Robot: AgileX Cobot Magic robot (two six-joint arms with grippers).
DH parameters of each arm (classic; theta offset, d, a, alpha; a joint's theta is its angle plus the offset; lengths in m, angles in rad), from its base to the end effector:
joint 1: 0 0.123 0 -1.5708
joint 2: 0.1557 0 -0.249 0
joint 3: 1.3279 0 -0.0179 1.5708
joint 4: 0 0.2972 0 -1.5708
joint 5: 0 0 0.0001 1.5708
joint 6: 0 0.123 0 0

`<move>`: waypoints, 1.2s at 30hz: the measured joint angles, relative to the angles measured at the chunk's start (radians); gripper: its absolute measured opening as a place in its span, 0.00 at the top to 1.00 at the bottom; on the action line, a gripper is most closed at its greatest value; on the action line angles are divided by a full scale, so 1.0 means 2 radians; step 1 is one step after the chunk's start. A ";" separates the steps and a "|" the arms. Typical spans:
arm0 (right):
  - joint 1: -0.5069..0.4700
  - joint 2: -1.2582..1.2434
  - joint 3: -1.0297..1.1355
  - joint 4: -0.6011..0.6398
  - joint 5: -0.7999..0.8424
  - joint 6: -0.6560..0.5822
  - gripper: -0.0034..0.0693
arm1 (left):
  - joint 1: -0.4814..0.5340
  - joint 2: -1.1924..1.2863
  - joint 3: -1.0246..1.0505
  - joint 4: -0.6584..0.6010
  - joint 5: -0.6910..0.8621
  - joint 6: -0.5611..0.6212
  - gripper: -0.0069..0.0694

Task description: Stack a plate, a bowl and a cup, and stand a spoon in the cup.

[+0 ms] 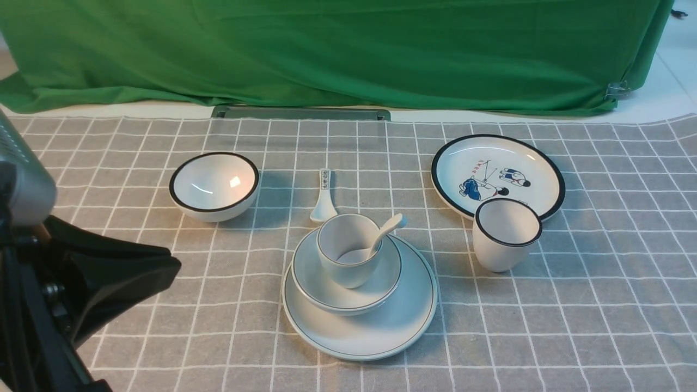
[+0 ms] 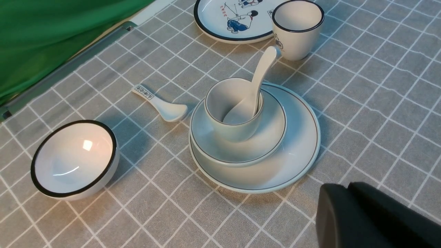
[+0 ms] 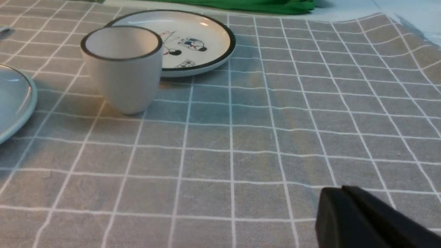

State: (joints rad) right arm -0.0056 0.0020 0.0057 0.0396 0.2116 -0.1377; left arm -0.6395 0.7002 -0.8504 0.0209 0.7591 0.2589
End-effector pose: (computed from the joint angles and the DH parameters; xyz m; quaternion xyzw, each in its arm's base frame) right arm 0.1708 0.0001 0.1873 -0.0378 0.7512 -0.0313 0.6582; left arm 0.1840 -0.1347 0.3370 0.3785 0.7784 -0.0849 0.4936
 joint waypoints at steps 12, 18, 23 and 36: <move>0.000 0.000 0.000 0.001 0.001 0.007 0.92 | 0.000 0.000 0.000 0.000 0.000 0.000 0.89; 0.000 0.000 0.000 0.001 0.000 0.007 0.90 | 0.000 0.000 0.000 0.000 0.000 0.000 0.89; 0.000 0.000 0.000 0.001 0.000 0.007 0.89 | 0.000 0.000 0.000 0.000 0.000 0.000 0.89; 0.000 0.000 0.000 0.001 0.000 0.008 0.83 | 0.077 -0.068 0.083 0.005 -0.171 0.003 0.89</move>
State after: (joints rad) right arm -0.0056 0.0029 0.0057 0.0423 0.2122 -0.1226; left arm -0.4848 0.5639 -0.6846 0.0306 0.4172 0.2647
